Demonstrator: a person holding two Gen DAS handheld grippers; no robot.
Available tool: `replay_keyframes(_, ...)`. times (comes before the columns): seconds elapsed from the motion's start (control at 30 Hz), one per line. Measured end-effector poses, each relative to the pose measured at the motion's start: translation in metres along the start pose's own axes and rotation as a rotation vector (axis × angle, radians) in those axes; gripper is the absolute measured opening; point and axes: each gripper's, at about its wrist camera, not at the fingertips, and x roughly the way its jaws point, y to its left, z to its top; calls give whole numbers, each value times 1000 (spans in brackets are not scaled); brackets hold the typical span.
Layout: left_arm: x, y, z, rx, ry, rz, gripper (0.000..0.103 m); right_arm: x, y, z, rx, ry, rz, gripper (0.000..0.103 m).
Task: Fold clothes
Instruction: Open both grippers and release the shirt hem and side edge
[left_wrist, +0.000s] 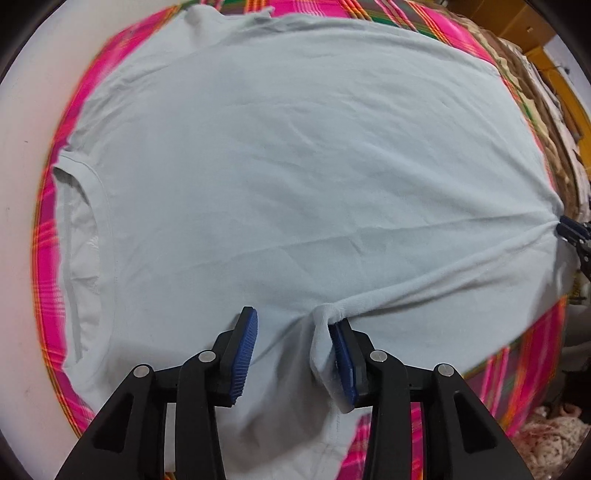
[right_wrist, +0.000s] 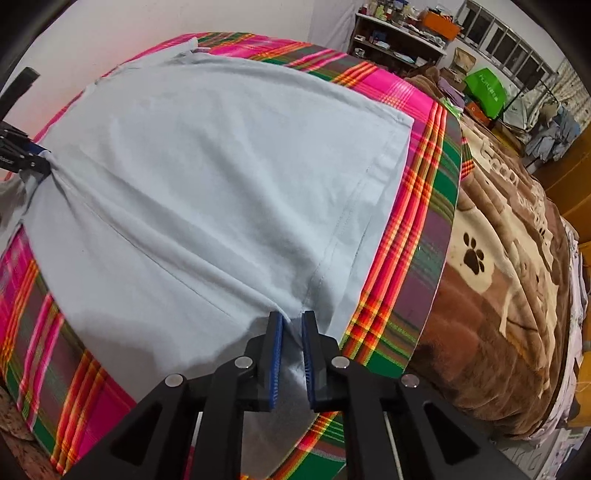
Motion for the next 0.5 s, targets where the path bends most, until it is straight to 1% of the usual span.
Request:
replay_keyframes(0.07,-2,2,-2,-25,9,-21,43,-7,-3,0,7,-10,14,10)
replay_keyframes(0.13,-8,7,-2,-59,10,-78,43,-12,-3,-2,12,-11,13,11)
replay_keyframes(0.17,-11,8,-3,-63,6,-91,43,-14,-2,-3,14,-9,7,11)
replay_keyframes(0.2,-10,9,-2,-58,14,-92,46,-16,-1,-4,16,-6,1,11)
replay_keyframes(0.23,-9,11,-1,-53,23,-93,52,-18,0,-5,18,-4,-5,11)
replay_keyframes(0.27,-9,12,-1,-47,32,-93,54,-20,1,-6,20,-1,-11,11)
replay_keyframes(0.33,-6,13,0,-33,45,-74,55,-24,3,-8,24,4,-23,11)
replay_keyframes(0.43,-5,20,21,18,62,-75,55,-30,5,-11,30,11,-41,11)
replay_keyframes(0.5,-2,18,20,70,84,-57,56,-34,10,-12,43,19,-59,11)
